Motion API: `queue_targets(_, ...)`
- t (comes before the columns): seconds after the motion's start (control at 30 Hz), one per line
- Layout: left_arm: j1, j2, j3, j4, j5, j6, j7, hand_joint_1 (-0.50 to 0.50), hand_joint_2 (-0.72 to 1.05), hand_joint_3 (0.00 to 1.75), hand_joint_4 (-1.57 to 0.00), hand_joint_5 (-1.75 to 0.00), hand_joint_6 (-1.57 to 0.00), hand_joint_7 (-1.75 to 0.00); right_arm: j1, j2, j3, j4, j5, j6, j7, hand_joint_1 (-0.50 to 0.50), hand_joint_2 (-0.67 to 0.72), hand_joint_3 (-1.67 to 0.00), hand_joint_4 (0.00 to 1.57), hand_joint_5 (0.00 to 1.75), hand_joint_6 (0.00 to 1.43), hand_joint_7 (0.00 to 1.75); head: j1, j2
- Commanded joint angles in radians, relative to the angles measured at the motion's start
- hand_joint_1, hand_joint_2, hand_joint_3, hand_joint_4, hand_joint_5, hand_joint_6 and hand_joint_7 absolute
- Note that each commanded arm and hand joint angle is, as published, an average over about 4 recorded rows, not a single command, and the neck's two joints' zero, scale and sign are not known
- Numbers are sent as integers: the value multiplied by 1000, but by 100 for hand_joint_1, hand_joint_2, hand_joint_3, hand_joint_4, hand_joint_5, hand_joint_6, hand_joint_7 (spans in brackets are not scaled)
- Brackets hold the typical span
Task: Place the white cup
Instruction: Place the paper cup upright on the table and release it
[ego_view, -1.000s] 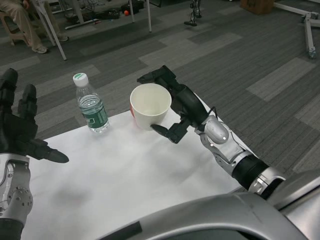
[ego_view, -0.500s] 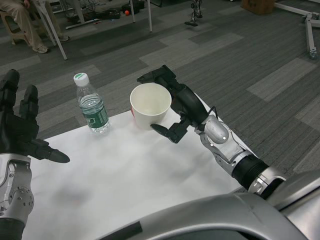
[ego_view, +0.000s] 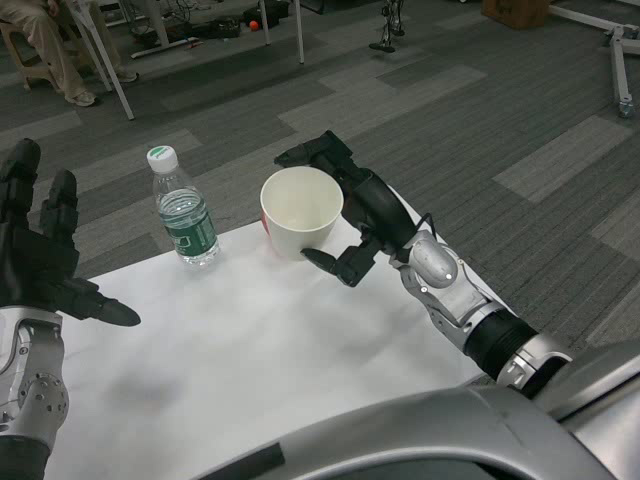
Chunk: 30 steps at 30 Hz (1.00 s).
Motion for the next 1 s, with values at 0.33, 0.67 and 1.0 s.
queue_targets(0.33, -20, 5, 1, 4, -4, -5, -2, -37, -55, 9, 0, -21, 0, -42, -6, -4, 3, 32, 10, 3, -7, -17, -41, -151, 91, 155, 86, 134, 6, -10)
queue_targets(0.67, -14, 5, 3, 2, -4, -5, -2, -37, -55, 9, 0, -21, 0, -42, -6, -5, 21, 117, 8, 0, 6, -17, -41, -151, 91, 155, 86, 140, 10, -14)
queue_targets(1.0, -14, 5, 3, 5, -4, -5, -1, -37, -55, 9, 0, -21, 0, -42, -10, 4, 92, 247, 5, -4, 47, -19, -41, -151, 88, 155, 80, 140, 7, -22)
